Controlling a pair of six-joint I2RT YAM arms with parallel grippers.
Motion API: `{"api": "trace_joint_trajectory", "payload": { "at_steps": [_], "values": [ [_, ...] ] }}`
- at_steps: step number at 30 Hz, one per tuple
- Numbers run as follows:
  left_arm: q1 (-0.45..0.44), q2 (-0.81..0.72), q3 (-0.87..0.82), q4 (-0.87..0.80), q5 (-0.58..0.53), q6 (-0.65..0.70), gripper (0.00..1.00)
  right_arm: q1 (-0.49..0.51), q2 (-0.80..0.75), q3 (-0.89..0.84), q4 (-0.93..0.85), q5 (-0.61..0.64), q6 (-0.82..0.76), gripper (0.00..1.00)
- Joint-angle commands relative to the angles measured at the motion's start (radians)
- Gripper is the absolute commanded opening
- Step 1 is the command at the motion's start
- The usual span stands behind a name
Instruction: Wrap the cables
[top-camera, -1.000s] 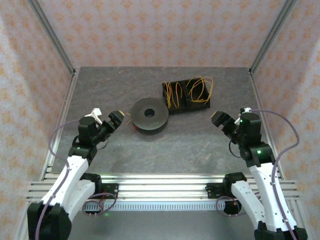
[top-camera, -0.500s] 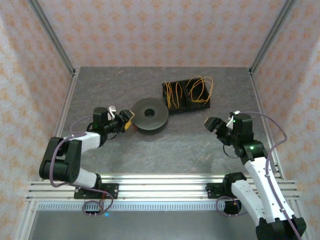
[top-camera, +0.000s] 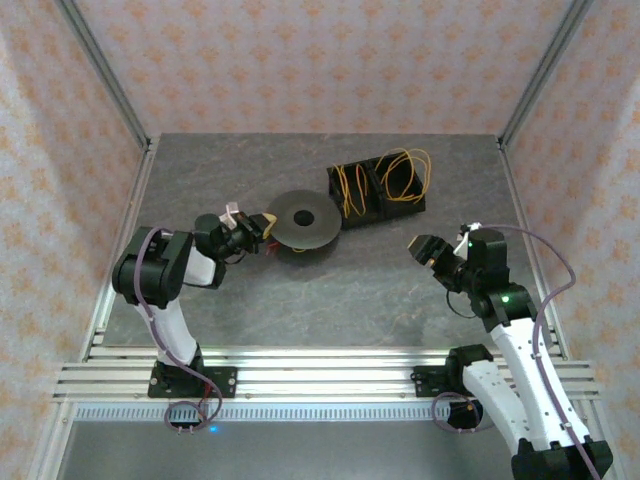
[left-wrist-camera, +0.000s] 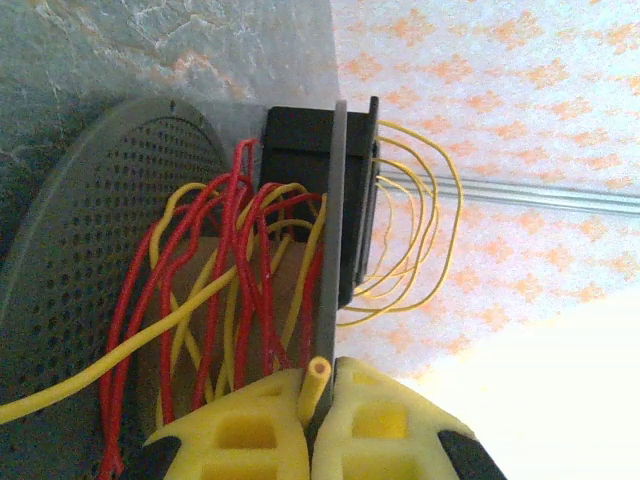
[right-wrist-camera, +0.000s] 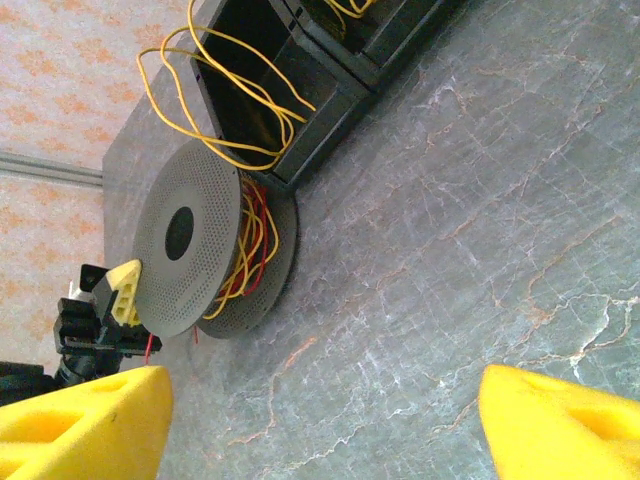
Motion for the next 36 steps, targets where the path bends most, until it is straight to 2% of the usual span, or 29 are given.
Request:
{"api": "trace_joint_trajectory", "payload": {
  "at_steps": [1, 4, 6, 8, 10, 12, 13, 15, 18, 21, 25, 27, 30, 33, 34, 36],
  "values": [
    [0.001, -0.033, -0.043, 0.172, -0.016, -0.080, 0.00, 0.006, -0.007, 0.039, -0.012, -0.017, -0.005, 0.88],
    [0.017, -0.132, -0.072, 0.091, -0.034, -0.065, 0.00, 0.006, 0.007, 0.066, -0.014, -0.019, 0.002, 0.95],
    [0.015, -0.231, -0.077, -0.026, -0.046, -0.025, 0.00, 0.008, 0.025, 0.098, -0.024, -0.029, 0.004, 0.99],
    [0.014, -0.366, -0.060, -0.282, -0.057, 0.072, 0.00, 0.008, 0.046, 0.119, -0.030, -0.022, 0.010, 0.99],
    [0.011, -0.546, 0.012, -0.707, -0.112, 0.264, 0.00, 0.009, 0.092, 0.139, -0.011, -0.048, 0.011, 0.99],
    [-0.012, -0.703, 0.143, -1.162, -0.254, 0.495, 0.00, 0.019, 0.145, 0.165, 0.006, -0.069, 0.020, 0.99],
    [-0.033, -0.761, 0.211, -1.324, -0.338, 0.582, 0.00, 0.027, 0.172, 0.183, 0.009, -0.079, 0.017, 0.99],
    [-0.067, -0.824, 0.344, -1.562, -0.481, 0.706, 0.00, 0.053, 0.238, 0.241, -0.025, -0.064, -0.007, 0.99],
    [-0.106, -0.808, 0.507, -1.778, -0.589, 0.795, 0.00, 0.113, 0.313, 0.312, -0.051, 0.000, -0.065, 0.99],
    [-0.186, -0.750, 0.648, -1.928, -0.742, 0.860, 0.00, 0.167, 0.383, 0.364, -0.038, 0.086, -0.114, 0.99],
    [-0.284, -0.660, 0.771, -2.022, -0.936, 0.926, 0.00, 0.193, 0.504, 0.460, -0.040, 0.175, -0.167, 1.00],
    [-0.328, -0.604, 0.817, -2.042, -1.001, 0.932, 0.00, 0.194, 0.583, 0.507, -0.031, 0.191, -0.193, 0.95],
    [-0.389, -0.526, 0.853, -2.025, -1.047, 0.931, 0.00, 0.196, 0.688, 0.554, 0.016, 0.210, -0.230, 0.77],
    [-0.449, -0.440, 0.889, -2.021, -1.107, 0.929, 0.00, 0.196, 0.814, 0.630, 0.027, 0.211, -0.270, 0.67],
    [-0.464, -0.417, 0.898, -2.020, -1.116, 0.926, 0.00, 0.195, 0.854, 0.661, 0.016, 0.210, -0.280, 0.66],
    [-0.492, -0.362, 0.925, -2.022, -1.119, 0.914, 0.00, 0.196, 0.929, 0.718, 0.013, 0.202, -0.291, 0.57]
  ]
}}
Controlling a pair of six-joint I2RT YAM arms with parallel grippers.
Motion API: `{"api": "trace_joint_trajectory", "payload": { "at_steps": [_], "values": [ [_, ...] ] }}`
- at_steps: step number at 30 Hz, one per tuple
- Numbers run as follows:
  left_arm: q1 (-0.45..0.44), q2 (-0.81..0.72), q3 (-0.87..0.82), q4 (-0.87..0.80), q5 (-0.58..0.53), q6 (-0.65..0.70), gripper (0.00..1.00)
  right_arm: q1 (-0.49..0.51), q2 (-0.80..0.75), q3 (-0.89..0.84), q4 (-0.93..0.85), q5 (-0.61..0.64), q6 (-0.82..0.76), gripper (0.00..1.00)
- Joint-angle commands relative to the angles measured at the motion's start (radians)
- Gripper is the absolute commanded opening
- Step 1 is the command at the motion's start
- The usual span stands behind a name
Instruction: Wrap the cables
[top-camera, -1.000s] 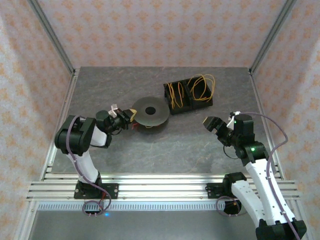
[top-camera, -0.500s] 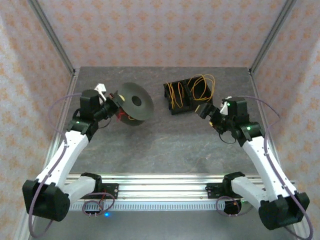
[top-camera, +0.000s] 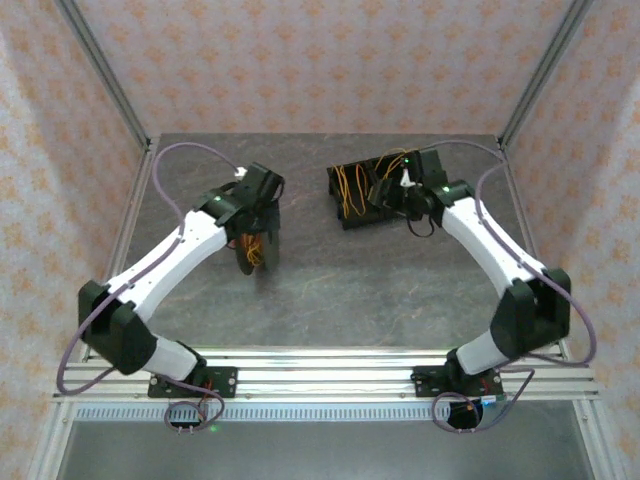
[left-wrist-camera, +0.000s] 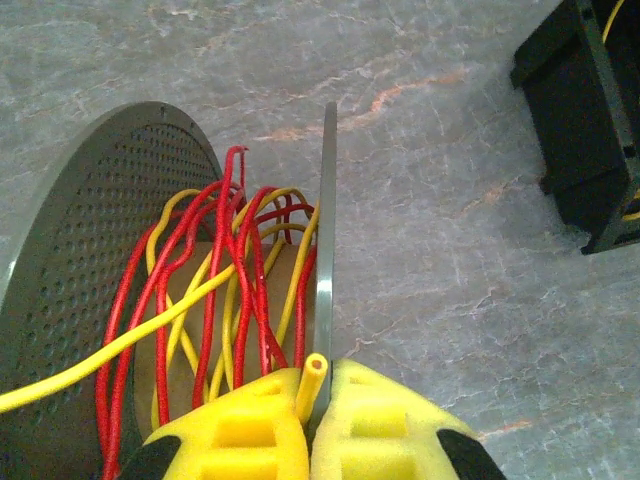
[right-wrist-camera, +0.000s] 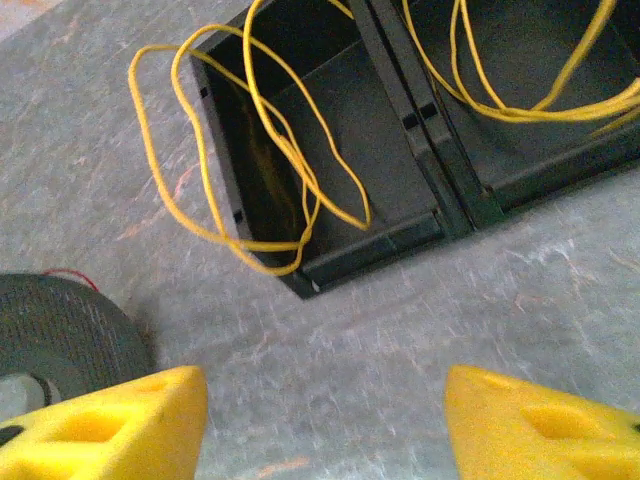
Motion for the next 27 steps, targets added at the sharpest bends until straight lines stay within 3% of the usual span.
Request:
{"api": "trace_joint_trajectory", "payload": {
  "at_steps": [1, 5, 13, 14, 16, 18, 27],
  "values": [
    [-0.045, 0.046, 0.091, 0.016, -0.120, 0.013, 0.00, 0.004, 0.094, 0.091, 0.014, 0.038, -0.058, 0.56],
    [-0.098, 0.117, 0.157, -0.014, -0.188, 0.006, 0.00, 0.004, 0.216, 0.189, -0.011, 0.056, -0.088, 0.56],
    [-0.105, 0.155, 0.187, 0.011, -0.137, -0.014, 0.00, 0.013, 0.372, 0.328, -0.016, 0.011, -0.092, 0.55],
    [-0.105, 0.158, 0.191, 0.011, -0.130, -0.015, 0.06, 0.015, 0.388, 0.344, -0.018, 0.008, -0.093, 0.56],
    [-0.105, 0.166, 0.203, 0.009, -0.114, -0.015, 0.29, 0.018, 0.422, 0.375, -0.026, 0.010, -0.094, 0.55],
    [-0.105, 0.167, 0.209, 0.011, -0.100, -0.013, 0.40, 0.020, 0.459, 0.407, -0.038, 0.008, -0.099, 0.55],
    [-0.105, 0.127, 0.200, 0.041, -0.027, -0.010, 0.67, 0.025, 0.561, 0.514, -0.076, 0.024, -0.114, 0.41]
  ]
}}
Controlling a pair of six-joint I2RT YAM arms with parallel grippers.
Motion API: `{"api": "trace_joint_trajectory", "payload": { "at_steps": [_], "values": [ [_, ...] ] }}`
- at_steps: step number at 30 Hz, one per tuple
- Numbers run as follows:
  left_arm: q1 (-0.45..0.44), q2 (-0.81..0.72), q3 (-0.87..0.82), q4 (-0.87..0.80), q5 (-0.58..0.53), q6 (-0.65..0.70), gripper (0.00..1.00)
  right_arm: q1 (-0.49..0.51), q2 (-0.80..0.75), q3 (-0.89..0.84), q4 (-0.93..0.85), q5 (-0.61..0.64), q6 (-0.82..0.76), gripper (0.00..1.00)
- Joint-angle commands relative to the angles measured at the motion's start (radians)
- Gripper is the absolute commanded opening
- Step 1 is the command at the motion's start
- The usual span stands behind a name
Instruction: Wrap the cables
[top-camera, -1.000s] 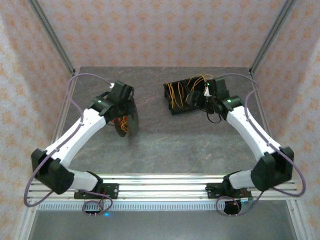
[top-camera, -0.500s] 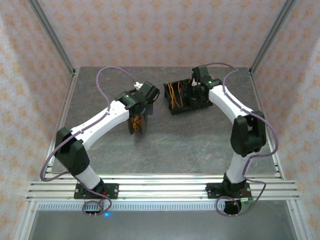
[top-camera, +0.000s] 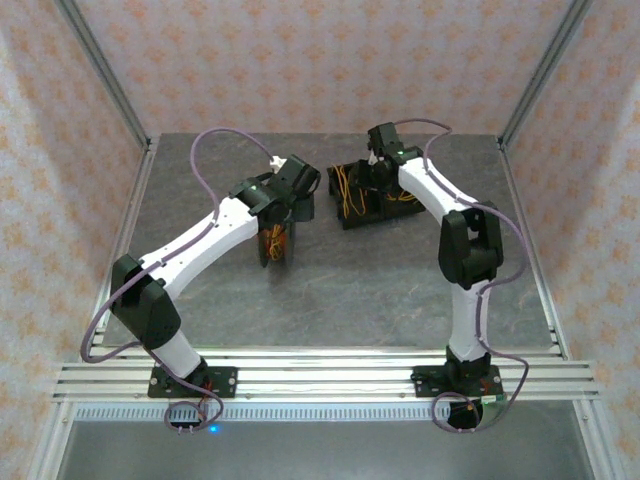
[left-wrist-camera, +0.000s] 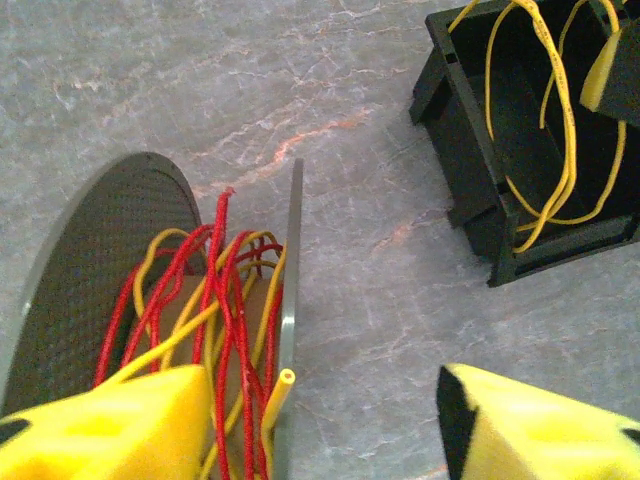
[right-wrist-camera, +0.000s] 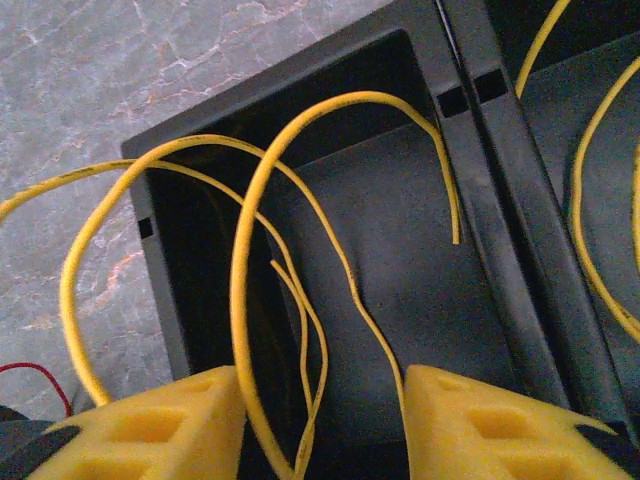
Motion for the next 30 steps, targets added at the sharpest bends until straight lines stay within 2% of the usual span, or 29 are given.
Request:
{"api": "trace_joint_trajectory", "payload": {
  "at_steps": [1, 3, 4, 6, 7, 18, 21, 23, 27, 30],
  "values": [
    [0.001, -0.052, 0.016, 0.020, 0.033, 0.001, 0.72, 0.007, 0.021, 0.051, -0.043, 0.027, -0.016, 0.37],
    [0.001, -0.082, 0.016, 0.015, 0.042, 0.000, 0.87, 0.010, 0.017, 0.056, -0.050, 0.046, -0.019, 0.29],
    [0.001, -0.104, 0.013, 0.012, 0.046, 0.000, 0.99, 0.013, 0.011, 0.060, -0.058, 0.064, -0.021, 0.22],
    [0.001, -0.156, 0.002, 0.009, 0.054, -0.007, 0.99, 0.017, -0.016, 0.070, -0.082, 0.107, -0.026, 0.03],
    [0.000, -0.190, -0.011, 0.011, 0.055, -0.015, 0.99, 0.020, -0.034, 0.075, -0.093, 0.128, -0.029, 0.00],
    [0.001, -0.648, -0.300, 0.161, 0.086, -0.056, 0.99, 0.041, -0.397, 0.012, -0.085, 0.124, 0.006, 0.00],
    [0.001, -0.728, -0.327, 0.152, 0.089, -0.050, 0.99, 0.043, -0.528, -0.069, -0.053, 0.078, 0.041, 0.00],
    [0.002, -0.770, -0.329, 0.122, 0.087, -0.092, 0.99, 0.043, -0.623, -0.134, -0.036, 0.055, 0.064, 0.00],
    [0.007, -0.818, -0.323, 0.109, 0.170, -0.107, 0.99, 0.045, -0.805, -0.279, 0.026, -0.035, 0.083, 0.00],
    [0.007, -0.861, -0.349, 0.122, 0.185, -0.107, 0.99, 0.044, -0.945, -0.399, 0.073, -0.108, 0.093, 0.00]
  ]
}}
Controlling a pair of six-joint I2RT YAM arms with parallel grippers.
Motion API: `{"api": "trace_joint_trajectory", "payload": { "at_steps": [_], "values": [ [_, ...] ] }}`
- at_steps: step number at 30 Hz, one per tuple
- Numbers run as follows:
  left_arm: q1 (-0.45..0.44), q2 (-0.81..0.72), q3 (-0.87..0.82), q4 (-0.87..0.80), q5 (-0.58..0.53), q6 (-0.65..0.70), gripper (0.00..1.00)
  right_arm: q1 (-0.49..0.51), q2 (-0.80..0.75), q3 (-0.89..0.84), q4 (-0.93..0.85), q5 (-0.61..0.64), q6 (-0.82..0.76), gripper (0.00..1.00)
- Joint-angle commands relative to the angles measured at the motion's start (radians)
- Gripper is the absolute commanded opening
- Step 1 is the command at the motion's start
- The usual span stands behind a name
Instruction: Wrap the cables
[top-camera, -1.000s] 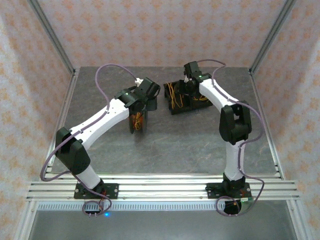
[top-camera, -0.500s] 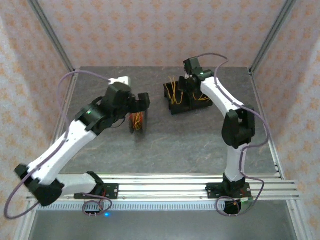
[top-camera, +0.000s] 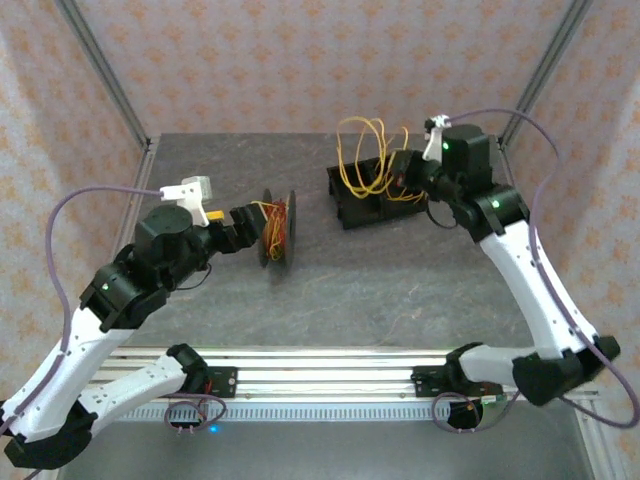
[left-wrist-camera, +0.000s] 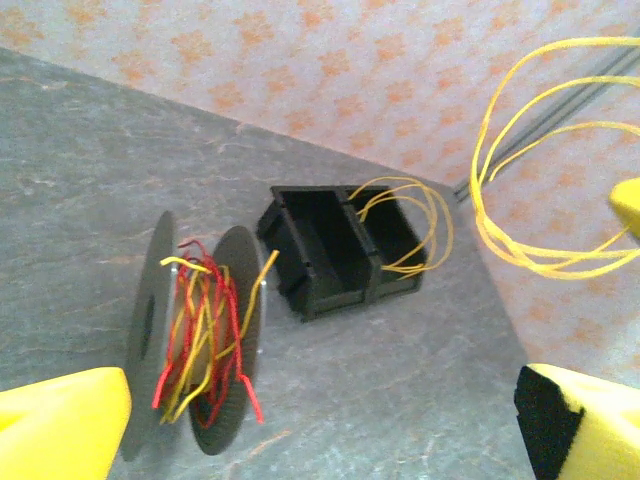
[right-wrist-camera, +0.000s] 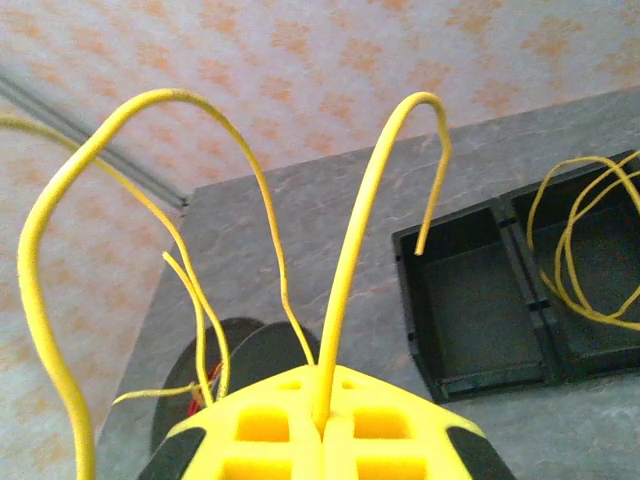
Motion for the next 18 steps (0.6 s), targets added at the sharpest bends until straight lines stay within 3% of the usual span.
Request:
{"api": "trace_joint_trajectory", "payload": {
  "at_steps": [1, 11, 15, 18],
  "values": [
    [0.005, -0.039, -0.030, 0.004, 0.045, -0.019, 0.99, 0.007, -0.121, -0.108, 0.068, -0.108, 0.034, 0.00],
    [0.004, -0.010, -0.055, 0.073, 0.245, -0.033, 0.98, 0.007, -0.370, -0.361, 0.155, -0.313, 0.197, 0.00],
    [-0.001, 0.054, 0.002, 0.050, 0.267, -0.017, 0.82, 0.011, -0.392, -0.409, 0.153, -0.303, 0.236, 0.00],
    [-0.025, 0.113, 0.083, -0.002, 0.266, -0.015, 0.69, 0.057, -0.404, -0.430, 0.131, -0.214, 0.202, 0.00]
  ]
}}
